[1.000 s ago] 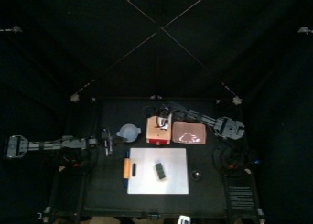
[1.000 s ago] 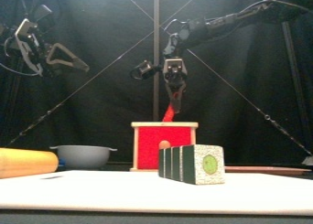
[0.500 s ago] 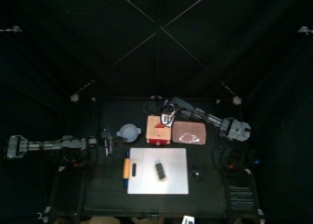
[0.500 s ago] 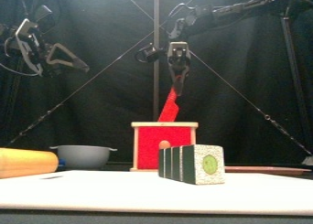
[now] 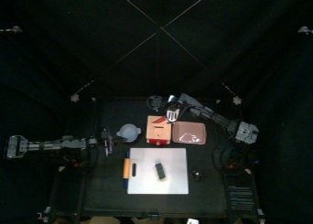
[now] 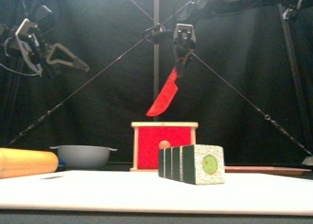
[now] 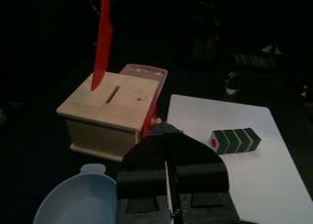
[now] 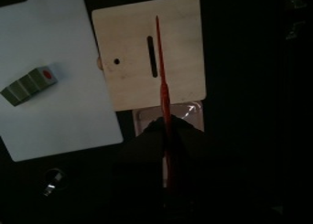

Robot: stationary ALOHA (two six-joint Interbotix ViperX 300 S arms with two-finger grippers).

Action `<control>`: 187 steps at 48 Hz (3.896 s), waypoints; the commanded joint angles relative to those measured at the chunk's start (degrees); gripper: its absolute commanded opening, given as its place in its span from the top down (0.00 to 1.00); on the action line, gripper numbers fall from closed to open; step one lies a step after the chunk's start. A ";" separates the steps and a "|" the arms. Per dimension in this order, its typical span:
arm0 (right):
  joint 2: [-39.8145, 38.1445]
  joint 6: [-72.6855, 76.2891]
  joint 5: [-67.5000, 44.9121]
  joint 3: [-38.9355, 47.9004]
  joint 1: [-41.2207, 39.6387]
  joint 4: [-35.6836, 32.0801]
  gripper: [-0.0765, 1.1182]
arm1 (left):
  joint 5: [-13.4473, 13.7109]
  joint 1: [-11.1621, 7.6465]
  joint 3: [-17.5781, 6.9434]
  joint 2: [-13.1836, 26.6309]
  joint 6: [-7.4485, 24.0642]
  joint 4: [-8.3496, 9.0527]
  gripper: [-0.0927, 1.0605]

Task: Place sushi on board then cut the sushi with the knife then place the pieces on the plate
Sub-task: Grasp knife edge with left hand

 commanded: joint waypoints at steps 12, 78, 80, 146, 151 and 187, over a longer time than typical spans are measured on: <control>-7.03 0.97 -0.18 4.39 2.11 1.67 0.81 | -0.26 0.18 -0.97 0.09 0.00 -0.44 0.92; -39.81 3.60 -68.73 65.65 21.36 11.87 0.82 | -0.97 -5.89 -3.25 1.76 -0.09 -0.44 0.76; -39.55 3.60 -69.79 66.18 21.97 11.87 0.82 | -1.05 -6.50 -3.34 2.29 -0.18 -0.62 0.72; -29.53 3.60 -84.64 69.61 28.48 13.01 0.82 | 2.37 -13.18 -18.63 30.59 0.26 -4.83 0.16; -29.09 3.60 -84.73 69.43 28.83 13.18 0.82 | 2.37 -13.27 -19.34 31.64 0.26 -4.66 0.16; -28.74 3.60 -85.08 68.73 29.00 13.18 0.82 | 4.83 -14.06 -22.15 36.56 0.18 -4.66 0.17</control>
